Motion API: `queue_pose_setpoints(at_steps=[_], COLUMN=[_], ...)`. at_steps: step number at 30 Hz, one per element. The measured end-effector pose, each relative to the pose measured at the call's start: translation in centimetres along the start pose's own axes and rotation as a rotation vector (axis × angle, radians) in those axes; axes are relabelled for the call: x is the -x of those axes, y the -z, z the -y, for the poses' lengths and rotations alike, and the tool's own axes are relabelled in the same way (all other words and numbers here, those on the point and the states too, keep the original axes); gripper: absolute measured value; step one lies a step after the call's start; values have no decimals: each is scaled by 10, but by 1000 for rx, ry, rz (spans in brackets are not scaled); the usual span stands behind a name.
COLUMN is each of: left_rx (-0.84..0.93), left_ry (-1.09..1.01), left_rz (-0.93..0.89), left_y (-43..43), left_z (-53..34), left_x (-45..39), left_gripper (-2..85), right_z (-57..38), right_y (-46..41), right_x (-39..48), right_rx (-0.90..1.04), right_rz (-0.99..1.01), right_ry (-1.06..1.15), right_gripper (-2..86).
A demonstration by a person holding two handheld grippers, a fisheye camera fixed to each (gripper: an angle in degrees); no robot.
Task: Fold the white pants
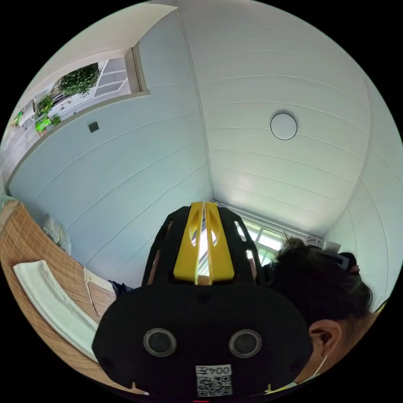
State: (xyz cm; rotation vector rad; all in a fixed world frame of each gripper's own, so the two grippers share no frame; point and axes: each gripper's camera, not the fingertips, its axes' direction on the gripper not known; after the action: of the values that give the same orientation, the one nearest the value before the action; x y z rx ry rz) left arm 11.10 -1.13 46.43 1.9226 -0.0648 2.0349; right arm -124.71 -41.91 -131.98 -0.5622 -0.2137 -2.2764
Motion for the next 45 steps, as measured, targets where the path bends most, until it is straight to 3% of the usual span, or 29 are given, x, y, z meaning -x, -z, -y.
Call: queue_pose_setpoints(at_steps=[2, 5, 8, 12, 19, 27, 37, 42, 45], left_rx=[20, 63, 73, 54, 200, 272, 288, 225, 155], left_ry=[11, -15, -63, -121, -174, -226, -125, -232, -274], left_rz=[-72, -71, -93, -107, -188, -218, -284, -224, -195], left_y=[-2, -6, -1, 8, -8, -24, -51, -63, -72], left_z=[-18, -38, -53, -57, -62, -69, -86, -83, -83], left_x=[1, -5, -18, -21, -14, -7, 29, 18, 36], left_gripper=[88, 122, 135, 153, 184, 165, 124, 126, 127], right_z=[-66, -125, -158, -165, -186, -189, -178, -160, -135], right_y=[53, 84, 97, 102, 115, 132, 147, 158, 158], right_x=[-49, -61, -67, -69, -100, -92, -80, -56, -58], right_rx=[-418, -708, -865, -848, -842, -870, -962, -1038, -1043], right_rz=[189, 82, 24, -79, 178, 113, 39, -39, 12], right_ry=[-169, -266, -339, -335, -136, 39, 25, 52, 15], right_gripper=[58, 31, 21, 18, 94, 140, 102, 93, 84])
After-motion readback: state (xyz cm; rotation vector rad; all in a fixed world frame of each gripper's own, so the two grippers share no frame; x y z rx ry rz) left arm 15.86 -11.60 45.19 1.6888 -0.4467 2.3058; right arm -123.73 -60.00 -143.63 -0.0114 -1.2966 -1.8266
